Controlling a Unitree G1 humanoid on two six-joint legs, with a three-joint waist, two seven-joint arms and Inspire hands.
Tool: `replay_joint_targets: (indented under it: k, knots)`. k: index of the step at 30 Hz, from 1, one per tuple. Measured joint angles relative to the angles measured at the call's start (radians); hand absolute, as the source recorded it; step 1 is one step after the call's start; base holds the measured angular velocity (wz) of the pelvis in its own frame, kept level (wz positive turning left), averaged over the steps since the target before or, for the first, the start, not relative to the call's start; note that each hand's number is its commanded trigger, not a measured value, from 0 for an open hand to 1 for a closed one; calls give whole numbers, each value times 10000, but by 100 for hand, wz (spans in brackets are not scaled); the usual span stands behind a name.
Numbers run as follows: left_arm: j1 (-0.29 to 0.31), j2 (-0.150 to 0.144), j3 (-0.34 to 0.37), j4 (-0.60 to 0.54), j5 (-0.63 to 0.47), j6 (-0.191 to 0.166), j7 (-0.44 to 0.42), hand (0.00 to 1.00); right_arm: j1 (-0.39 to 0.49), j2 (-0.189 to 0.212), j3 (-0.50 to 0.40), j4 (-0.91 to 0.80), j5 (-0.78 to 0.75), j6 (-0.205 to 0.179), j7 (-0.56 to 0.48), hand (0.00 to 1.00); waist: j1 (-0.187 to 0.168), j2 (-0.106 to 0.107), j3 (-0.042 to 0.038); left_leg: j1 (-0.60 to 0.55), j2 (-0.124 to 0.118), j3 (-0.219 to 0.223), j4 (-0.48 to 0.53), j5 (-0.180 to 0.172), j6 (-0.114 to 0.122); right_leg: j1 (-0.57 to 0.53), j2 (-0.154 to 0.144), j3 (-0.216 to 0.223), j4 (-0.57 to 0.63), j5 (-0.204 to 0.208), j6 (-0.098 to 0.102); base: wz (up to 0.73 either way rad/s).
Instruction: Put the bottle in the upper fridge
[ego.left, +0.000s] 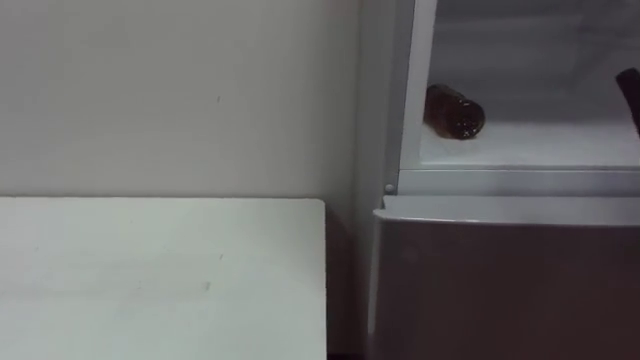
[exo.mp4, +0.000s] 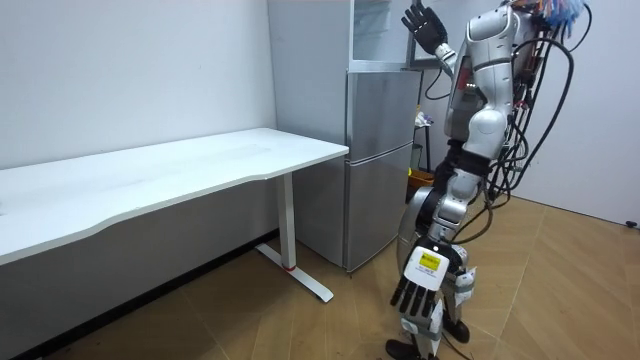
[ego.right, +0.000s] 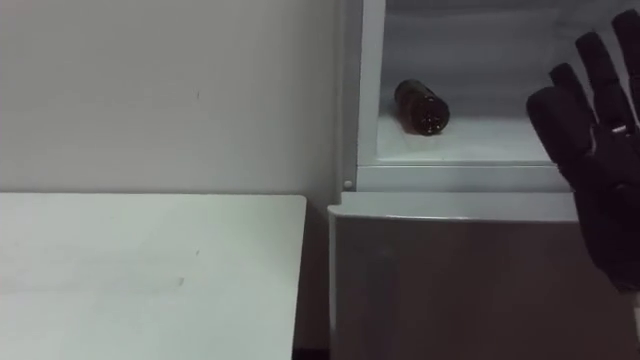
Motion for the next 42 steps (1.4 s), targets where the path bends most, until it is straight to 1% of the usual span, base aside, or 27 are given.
replay_joint_targets:
  k: [1, 2, 3, 5, 8, 10, 11, 12, 13, 15, 17, 18, 19, 21, 23, 24, 27, 31, 33, 36, 41, 42]
  knots:
    - [-64, -23, -4, 1, 0, -38, -4, 0, 0, 142, 15, 0, 4, -7, 181, 0, 0, 3, -4, 2, 1, 1, -2, -5, -7, 0, 9, 28, -4, 0, 0, 0]
    - [-97, -35, -5, 9, 0, -61, -8, 0, 1, 199, 28, 0, 5, -8, 260, 0, 0, 12, -3, 3, 3, 1, -5, -10, -11, 0, 14, 64, -6, 0, 0, 0]
    - [-185, -55, -5, 35, -13, -88, -28, 0, 54, 249, 40, 6, 73, -9, 433, 0, 0, 79, 28, 6, 13, 13, -8, -26, -13, -1, 34, 187, -18, 0, -1, 0]
    - [-228, -62, -10, -4, -13, -118, -90, 0, 354, 347, 39, 21, 155, -8, 770, 0, -3, 104, 24, 3, 41, 39, -7, -50, -23, -17, 54, 270, -31, 0, -1, -3]
    - [-262, -77, -106, 4, -66, -126, -87, 0, 1239, 520, 34, 250, 232, 32, 1257, 0, -28, 133, 16, 19, 81, 179, -15, -91, -39, -47, 81, 365, -54, -2, -10, -12]
    - [-382, -77, -108, 82, -143, -132, -84, 0, 2047, 632, 36, 754, 567, 66, 1558, 0, -57, 125, 15, 21, 105, 251, -4, -109, -52, -51, 115, 461, -137, 26, -41, -12]
    - [-428, -81, -109, 137, -153, -151, -84, 0, 2209, 653, 38, 901, 592, 105, 1589, 0, -49, 120, 3, 23, 107, 268, -12, -117, -58, -58, 119, 485, -138, 28, -42, -11]
    - [-513, -81, -153, 264, -189, -197, -84, 0, 2525, 730, 33, 1091, 807, 189, 1589, 0, -74, 161, -10, 19, 107, 285, -25, -133, -58, -59, 118, 499, -140, 27, -40, -10]
    - [-585, -81, -262, 383, -287, -237, -83, 0, 2737, 854, 26, 1225, 1039, 223, 1593, 0, -92, 250, -13, 15, 107, 319, -31, -154, -58, -62, 113, 516, -143, 25, -36, -10]
    - [-641, -76, -451, 405, -369, -240, -82, 0, 2925, 973, 57, 1549, 1310, 207, 1664, 0, -136, 352, -20, 37, 121, 391, -25, -183, -51, -56, 109, 528, -159, 26, -31, -7]
    - [-709, -64, -479, 403, -561, -252, -74, 0, 3158, 1029, 78, 2142, 1376, 248, 1863, 0, -196, 365, -16, 101, 122, 395, -53, -186, -54, -24, 112, 528, -167, 18, -23, 0]
    - [-720, -77, -479, 391, -560, -268, -77, 0, 3224, 1149, 69, 2503, 1376, 271, 1888, 0, -218, 370, -13, 101, 129, 418, -74, -184, -57, -41, 116, 532, -169, 18, -24, -5]
    - [-724, -83, -479, 382, -558, -270, -80, 0, 3294, 1317, 54, 2688, 1411, 266, 1889, 0, -235, 380, -16, 96, 137, 459, -102, -182, -61, -77, 124, 575, -169, 16, -26, -7]
    - [-720, -85, -476, 376, -557, -270, -82, 0, 3386, 1415, 65, 2863, 1637, 270, 1941, 0, -215, 389, -22, 101, 138, 534, -180, -175, -76, -151, 143, 736, -169, 12, -31, -15]
    - [-713, -85, -475, 379, -558, -270, -82, 0, 3404, 1417, 63, 3179, 1763, 253, 2102, 0, -227, 374, -23, 95, 135, 551, -180, -181, -83, -166, 146, 783, -176, 12, -31, -9]
    - [-731, -84, -477, 375, -557, -273, -82, 0, 3485, 1420, 64, 3383, 1769, 245, 2150, 0, -249, 337, -35, 99, 134, 546, -174, -183, -85, -160, 144, 780, -174, 12, -31, 0]
    - [-766, -82, -490, 362, -569, -315, -79, 0, 3674, 1489, 89, 3825, 1991, 206, 2162, 0, -294, 282, -29, 103, 138, 546, -178, -189, -96, -151, 149, 744, -172, 13, -31, 0]
    - [-851, -53, -483, 352, -556, -399, -77, 0, 3713, 1499, 55, 4920, 1969, 134, 2007, 0, -304, 218, -20, 51, 145, 517, -193, -200, -103, -211, 151, 746, -161, 13, -32, 0]
    - [-840, -54, -484, 355, -560, -502, -68, 0, 3724, 1498, 42, 5257, 1985, 123, 1822, 0, -319, 197, -22, 73, 140, 525, -199, -206, -102, -201, 149, 758, -164, 12, -31, 0]
    - [-848, -52, -483, 335, -568, -594, 56, 0, 3732, 1482, 38, 5291, 2062, 103, 1385, 0, -312, 155, -20, 75, 132, 562, -193, -206, -99, -195, 141, 766, -177, 9, -27, 0]
    - [-792, -20, -376, 265, -563, -598, 122, 0, 3694, 1483, -269, 5334, 1917, 102, 284, 0, -398, 9, -11, 105, 111, 501, -172, -204, -97, -161, 136, 752, -195, -2, -11, 2]
    - [-754, 11, -373, 260, -562, -598, 140, 0, 3669, 1481, -418, 5410, 1800, 100, -49, 0, -487, -22, -9, 89, 100, 482, -156, -204, -96, -159, 133, 729, -194, -5, -7, 7]
